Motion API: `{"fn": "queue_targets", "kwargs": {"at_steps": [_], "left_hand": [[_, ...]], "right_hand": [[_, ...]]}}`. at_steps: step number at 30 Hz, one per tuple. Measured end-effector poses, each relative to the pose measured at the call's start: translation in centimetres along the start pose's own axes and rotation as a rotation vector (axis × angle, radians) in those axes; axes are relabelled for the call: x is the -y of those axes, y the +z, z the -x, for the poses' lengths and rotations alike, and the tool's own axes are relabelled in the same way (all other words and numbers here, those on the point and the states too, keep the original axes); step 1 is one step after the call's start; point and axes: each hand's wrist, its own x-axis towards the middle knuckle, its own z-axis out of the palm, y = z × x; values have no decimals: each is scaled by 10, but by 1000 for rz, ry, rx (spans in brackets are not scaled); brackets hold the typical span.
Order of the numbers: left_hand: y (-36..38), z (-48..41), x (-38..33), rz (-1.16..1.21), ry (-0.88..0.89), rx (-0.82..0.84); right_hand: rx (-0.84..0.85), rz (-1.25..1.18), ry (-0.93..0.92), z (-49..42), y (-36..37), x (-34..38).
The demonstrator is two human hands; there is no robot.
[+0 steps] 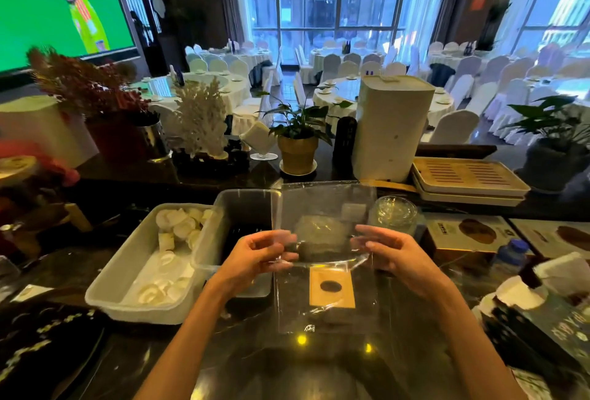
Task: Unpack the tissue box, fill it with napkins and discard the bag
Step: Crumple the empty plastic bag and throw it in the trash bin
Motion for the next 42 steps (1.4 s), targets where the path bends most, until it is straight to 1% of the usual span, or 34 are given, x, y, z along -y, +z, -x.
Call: {"fn": "queue_targets", "kwargs": {"at_steps": [4, 7, 9, 11, 13, 14, 18, 20, 22, 24, 25, 27, 28, 31, 32, 33, 34, 35, 37, 38, 39, 40, 42], "left_hand": [[5, -3, -3, 33, 112, 24], [12, -3, -10, 53, 205, 19], [17, -3, -17, 18, 236, 16], [22, -4, -25, 6, 274, -2], [26, -3, -32, -2, 303, -43], [26, -2, -33, -22, 313, -77], [26, 2, -31, -95, 333, -249], [24, 7, -28, -137, 310, -288], [17, 15, -26, -160, 210, -188], [5, 28, -26, -88, 112, -36], [-1, 34, -27, -15, 90, 3], [-6, 42, -31, 91, 62, 12], [-6, 43, -31, 62, 46, 4], [8, 35, -31, -181, -14, 23], [13, 32, -28, -194, -27, 29], [17, 28, -25, -169, -28, 13], [22, 27, -22, -125, -24, -26], [27, 26, -19, -83, -12, -83], [34, 28, -13, -37, 20, -195], [38, 29, -10, -20, 30, -230], [42, 30, -7, 2, 36, -253], [45, 31, -3, 26, 39, -272], [53, 34, 2, 59, 17, -286]], "right_hand": [[-15, 43, -119, 6, -1, 8], [-104, 183, -252, 9, 2, 17], [-111, 189, -295, 10, 0, 22], [-22, 69, -264, 10, -3, 26], [93, -118, -192, 10, -4, 29], [115, -169, -154, 10, -4, 29], [87, -154, -1, 6, 11, 9], [17, -105, 12, 4, 19, 0], [-75, 34, -20, -1, 25, 2], [-116, 149, -38, -7, 26, 13], [-97, 195, -48, -10, 25, 21], [18, 283, -62, -17, 26, 44], [99, 326, -63, -21, 29, 55], [315, 511, -84, -37, 49, 83], [346, 567, -104, -42, 56, 88], [338, 593, -132, -47, 61, 91], [283, 579, -165, -50, 66, 89], [180, 527, -190, -50, 67, 84], [-87, 329, -166, -40, 66, 64], [-175, 185, -112, -31, 66, 49], [-204, 38, -52, -22, 67, 27], [-185, -86, 10, -11, 68, 5], [-99, -183, 132, 5, 76, -29]]}}
